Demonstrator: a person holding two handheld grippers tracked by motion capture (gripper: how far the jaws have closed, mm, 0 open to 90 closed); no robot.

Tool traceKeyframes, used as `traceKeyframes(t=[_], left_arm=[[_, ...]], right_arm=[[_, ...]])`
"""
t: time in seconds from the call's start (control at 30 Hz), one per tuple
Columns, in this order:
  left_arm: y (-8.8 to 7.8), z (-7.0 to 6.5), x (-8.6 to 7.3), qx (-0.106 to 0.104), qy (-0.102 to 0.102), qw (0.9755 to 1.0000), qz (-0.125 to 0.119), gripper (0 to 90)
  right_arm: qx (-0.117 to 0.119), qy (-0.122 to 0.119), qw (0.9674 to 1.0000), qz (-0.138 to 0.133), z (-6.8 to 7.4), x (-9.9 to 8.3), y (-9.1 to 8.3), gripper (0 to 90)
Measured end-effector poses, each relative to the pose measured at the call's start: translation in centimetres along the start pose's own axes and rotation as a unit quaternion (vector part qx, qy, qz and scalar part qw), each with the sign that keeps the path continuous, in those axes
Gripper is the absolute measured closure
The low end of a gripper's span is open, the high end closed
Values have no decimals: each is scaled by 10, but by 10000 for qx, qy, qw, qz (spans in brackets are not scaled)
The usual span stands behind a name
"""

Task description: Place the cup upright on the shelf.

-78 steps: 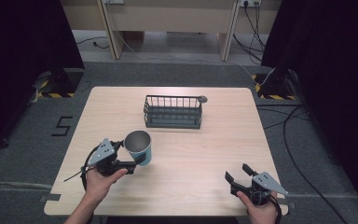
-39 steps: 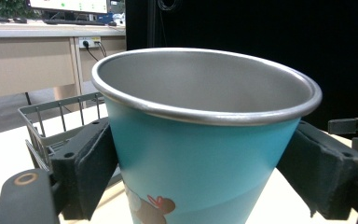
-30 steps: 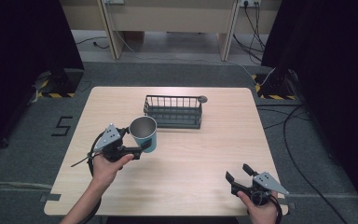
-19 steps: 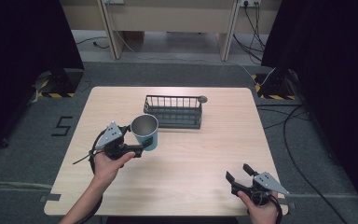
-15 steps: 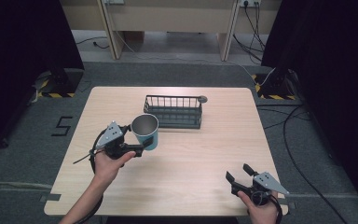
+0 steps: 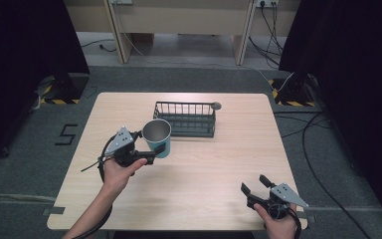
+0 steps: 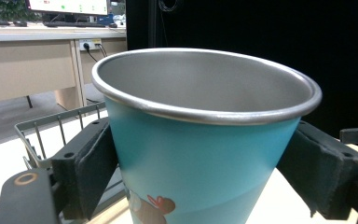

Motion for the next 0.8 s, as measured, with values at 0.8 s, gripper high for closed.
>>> traceKeyframes(t=[0.8], left_arm=[[16,9,10,54,-1,10000,-24,149]], right_arm=[[-13,47,10000,-6,-1,0,0,207]])
Point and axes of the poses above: each handheld gripper's, and its own axes: y roughly forward along the jaws, x roughly out of its top, z roughly to its left, the point moved 2 cm from there along y, roughly forward along the jaws, and after that the axes turned 4 degrees about y, right-handed, at the moved point
